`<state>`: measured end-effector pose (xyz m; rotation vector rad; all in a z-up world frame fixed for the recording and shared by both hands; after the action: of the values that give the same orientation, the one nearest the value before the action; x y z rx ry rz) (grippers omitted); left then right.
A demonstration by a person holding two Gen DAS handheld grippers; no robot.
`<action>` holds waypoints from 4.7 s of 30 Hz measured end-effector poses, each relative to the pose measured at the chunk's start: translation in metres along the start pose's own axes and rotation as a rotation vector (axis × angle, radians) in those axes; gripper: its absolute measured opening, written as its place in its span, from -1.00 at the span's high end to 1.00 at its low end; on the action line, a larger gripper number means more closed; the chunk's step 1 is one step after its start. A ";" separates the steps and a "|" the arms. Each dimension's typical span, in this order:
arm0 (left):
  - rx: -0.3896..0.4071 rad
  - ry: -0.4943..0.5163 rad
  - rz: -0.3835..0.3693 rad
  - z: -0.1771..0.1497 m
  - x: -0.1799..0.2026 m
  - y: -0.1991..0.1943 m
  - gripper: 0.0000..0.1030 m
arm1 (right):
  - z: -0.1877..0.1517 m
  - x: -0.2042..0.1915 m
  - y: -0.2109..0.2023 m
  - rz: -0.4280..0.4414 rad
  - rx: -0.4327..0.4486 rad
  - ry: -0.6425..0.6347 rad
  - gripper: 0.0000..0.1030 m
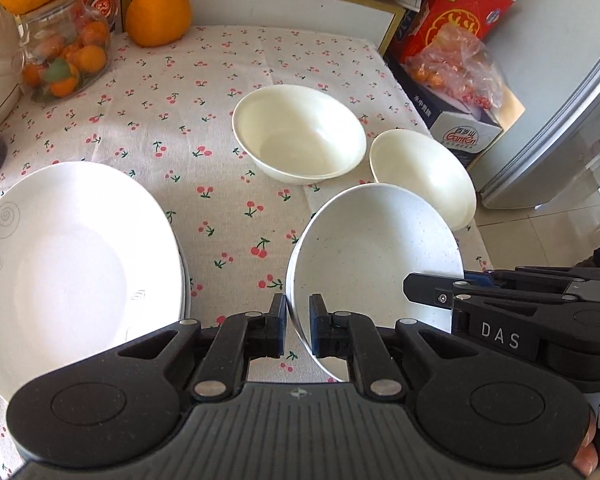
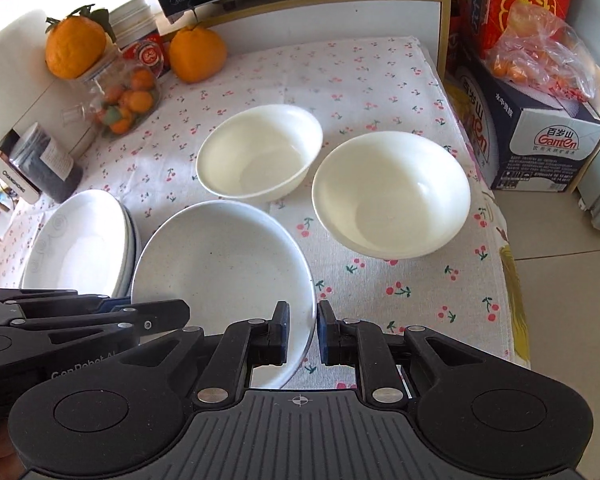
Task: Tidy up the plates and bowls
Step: 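Lower the white bowl onto the cloth and open both grippers, then move both grippers to the smaller white bowl, then close both grippers on the smaller white bowl's rim, then lift the smaller bowl with both grippers toward the placed bowl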
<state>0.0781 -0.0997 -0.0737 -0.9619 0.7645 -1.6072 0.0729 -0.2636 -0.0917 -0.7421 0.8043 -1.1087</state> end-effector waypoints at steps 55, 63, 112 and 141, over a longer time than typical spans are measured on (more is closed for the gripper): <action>0.201 -0.112 -0.045 0.064 -0.024 -0.022 -0.76 | 0.046 0.027 -0.033 0.041 0.236 0.189 -0.30; 0.217 -0.097 -0.089 0.070 -0.015 -0.020 -0.86 | 0.052 0.052 -0.039 0.025 0.272 0.281 -0.41; 0.141 -0.207 -0.136 0.106 -0.049 0.054 0.77 | 0.129 0.012 0.071 0.019 0.130 0.040 0.74; 0.264 -0.146 -0.214 0.072 -0.024 -0.023 0.81 | 0.086 0.012 -0.041 0.179 0.381 0.105 0.72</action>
<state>0.1336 -0.0710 -0.0255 -0.9793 0.3468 -1.7483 0.1294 -0.2770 -0.0153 -0.2900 0.7045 -1.1030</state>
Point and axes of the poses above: each gripper's, at about its wrist camera, not at the fingertips, and y roughly the way its jaws point, x to its right, z to its top, the point moved 4 cm from there along y, roughly the way its jaws point, and after that the axes turned 1 degree about x, right-handed, at the moved point
